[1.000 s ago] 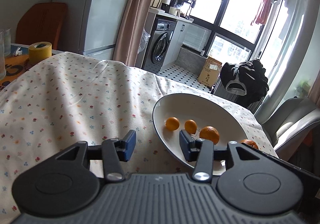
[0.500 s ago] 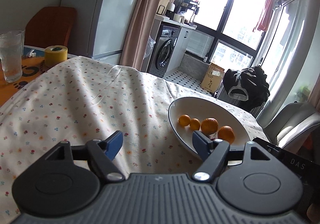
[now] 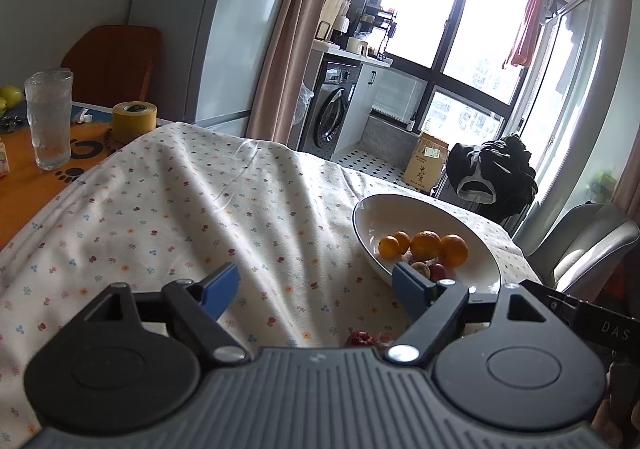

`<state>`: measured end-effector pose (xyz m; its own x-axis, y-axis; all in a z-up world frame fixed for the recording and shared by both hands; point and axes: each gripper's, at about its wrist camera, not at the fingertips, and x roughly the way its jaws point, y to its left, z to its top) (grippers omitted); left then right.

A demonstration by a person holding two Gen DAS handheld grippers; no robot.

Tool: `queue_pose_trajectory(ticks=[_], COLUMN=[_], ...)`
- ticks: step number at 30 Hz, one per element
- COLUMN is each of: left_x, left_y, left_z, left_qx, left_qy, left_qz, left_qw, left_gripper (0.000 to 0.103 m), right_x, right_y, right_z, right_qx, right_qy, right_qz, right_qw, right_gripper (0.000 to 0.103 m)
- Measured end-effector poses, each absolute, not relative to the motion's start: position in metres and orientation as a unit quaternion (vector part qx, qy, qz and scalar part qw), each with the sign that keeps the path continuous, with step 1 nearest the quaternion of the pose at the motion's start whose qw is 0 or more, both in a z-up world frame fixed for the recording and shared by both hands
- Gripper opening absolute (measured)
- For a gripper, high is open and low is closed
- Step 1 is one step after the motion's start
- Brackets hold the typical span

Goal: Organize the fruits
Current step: 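Withdraw both grippers from the bowl toward the kiwi and bagged items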

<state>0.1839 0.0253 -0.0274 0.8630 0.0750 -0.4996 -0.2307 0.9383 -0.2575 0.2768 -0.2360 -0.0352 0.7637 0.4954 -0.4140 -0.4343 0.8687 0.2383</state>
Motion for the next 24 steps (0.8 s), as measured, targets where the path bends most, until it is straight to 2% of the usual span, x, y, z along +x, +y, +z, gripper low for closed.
queue_pose_trajectory(ticks=[6, 10, 14, 24], left_x=[0.164, 0.153, 0.144, 0.144], left_y=[0.032, 0.037, 0.039, 0.028], left_z=[-0.026, -0.028, -0.035, -0.042], left_qx=[-0.152, -0.149, -0.138, -0.123], left_qy=[0.248, 0.253, 0.266, 0.277], left_qz=[0.074, 0.07, 0.063, 0.052], left_qw=[0.954, 0.953, 0.952, 0.952], left_gripper=[0.084, 0.089, 0.091, 0.091], right_x=[0.26, 0.25, 0.243, 0.241], right_y=[-0.233, -0.233, -0.234, -0.238], right_z=[-0.031, -0.032, -0.035, -0.043], right_qx=[0.06, 0.059, 0.058, 0.051], right_qy=[0.234, 0.239, 0.247, 0.258], right_qz=[0.257, 0.258, 0.257, 0.265], right_qw=[0.936, 0.934, 0.932, 0.928], right_gripper=[0.086, 0.091, 0.096, 0.098])
